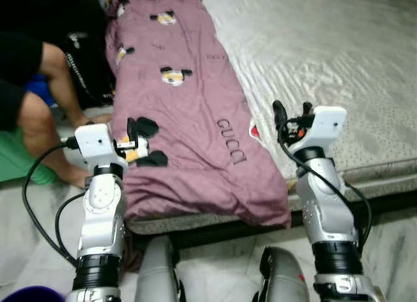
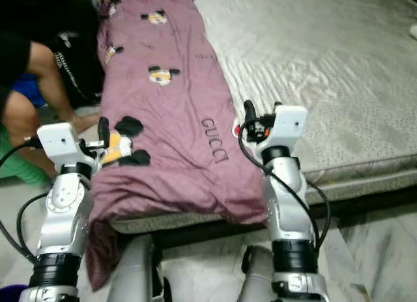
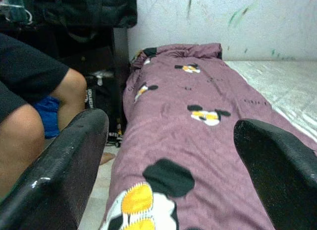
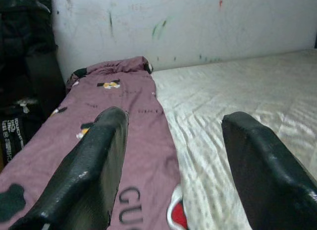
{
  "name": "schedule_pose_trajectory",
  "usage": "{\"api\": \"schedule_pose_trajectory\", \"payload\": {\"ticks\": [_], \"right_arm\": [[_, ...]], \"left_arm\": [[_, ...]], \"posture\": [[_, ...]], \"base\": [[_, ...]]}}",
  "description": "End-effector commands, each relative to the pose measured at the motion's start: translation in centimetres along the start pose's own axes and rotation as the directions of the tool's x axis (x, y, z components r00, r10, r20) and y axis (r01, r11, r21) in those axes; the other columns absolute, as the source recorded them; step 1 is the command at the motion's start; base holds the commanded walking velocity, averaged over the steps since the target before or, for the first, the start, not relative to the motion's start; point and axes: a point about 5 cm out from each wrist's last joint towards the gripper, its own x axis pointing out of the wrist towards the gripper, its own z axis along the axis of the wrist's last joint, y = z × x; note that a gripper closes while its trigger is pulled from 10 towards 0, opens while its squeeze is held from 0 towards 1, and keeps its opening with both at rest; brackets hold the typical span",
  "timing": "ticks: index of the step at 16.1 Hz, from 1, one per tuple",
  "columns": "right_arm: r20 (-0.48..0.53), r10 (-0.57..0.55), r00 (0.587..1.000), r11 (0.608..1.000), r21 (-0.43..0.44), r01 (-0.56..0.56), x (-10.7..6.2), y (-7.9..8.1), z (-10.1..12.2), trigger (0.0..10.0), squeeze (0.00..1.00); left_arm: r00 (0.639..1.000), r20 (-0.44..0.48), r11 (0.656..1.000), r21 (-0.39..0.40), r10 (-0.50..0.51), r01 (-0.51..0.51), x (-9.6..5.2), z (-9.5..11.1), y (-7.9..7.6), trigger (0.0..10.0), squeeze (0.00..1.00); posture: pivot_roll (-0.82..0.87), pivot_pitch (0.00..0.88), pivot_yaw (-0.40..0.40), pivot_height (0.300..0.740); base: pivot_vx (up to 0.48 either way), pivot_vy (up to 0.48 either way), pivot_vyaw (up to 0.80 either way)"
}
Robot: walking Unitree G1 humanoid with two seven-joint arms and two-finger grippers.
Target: Clean up the room
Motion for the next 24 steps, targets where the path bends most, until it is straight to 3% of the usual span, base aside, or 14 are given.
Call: {"api": "schedule_pose_trajectory", "payload": {"ticks": [1, 4, 17, 18, 20, 24], "right_arm": [[0.015, 0.009, 1.000, 1.000, 0.001, -0.009, 0.3, 0.1, 0.4, 10.0, 0.00], [0.010, 0.007, 1.000, 1.000, -0.007, -0.007, 0.2, 0.0, 0.2, 10.0, 0.00], [-0.049, -0.013, 0.999, 0.999, -0.040, 0.011, -0.1, 0.4, -1.7, 10.0, 0.00], [-0.057, 0.002, 0.998, 0.997, -0.075, -0.006, 0.1, 0.5, -1.7, 10.0, 0.00], [-0.038, 0.067, 0.997, 0.996, -0.051, -0.068, 0.4, 1.1, -1.4, 10.0, 0.00], [-0.065, 0.059, 0.996, 0.998, -0.034, -0.061, 0.2, 1.4, -1.9, 10.0, 0.00]], "left_arm": [[1.000, 0.012, 1.000, 0.006, 0.002, -0.002, 0.2, 0.2, 0.0, 10.0, 0.00], [1.000, 0.005, 1.000, 0.016, 0.010, -0.010, 0.3, 0.0, -0.2, 10.0, 0.00], [1.000, 0.009, 0.999, 0.045, 0.000, -0.001, 0.3, -0.3, -0.2, 10.0, 0.00], [1.000, 0.009, 0.999, 0.045, 0.005, -0.005, 0.2, -0.3, -0.1, 10.0, 0.00], [1.000, 0.008, 0.999, 0.043, 0.017, -0.018, -0.2, -0.4, 0.1, 10.0, 0.00], [0.999, -0.010, 0.999, 0.035, 0.040, -0.039, -1.4, -1.0, 0.2, 10.0, 0.00]], "posture": [[-0.09, 0.000, 0.074, 0.704], [-0.09, 0.000, 0.074, 0.739], [-0.07, 0.000, 0.073, 0.740], [-0.06, 0.000, 0.062, 0.740], [-0.04, 0.000, 0.043, 0.740], [-0.03, 0.000, 0.024, 0.740]], "base": [[0.000, 0.000, 0.00], [0.000, 0.000, 0.00], [0.000, 0.000, 0.00], [0.000, 0.000, 0.00], [0.000, 0.000, 0.00], [0.000, 0.000, 0.00]]}}
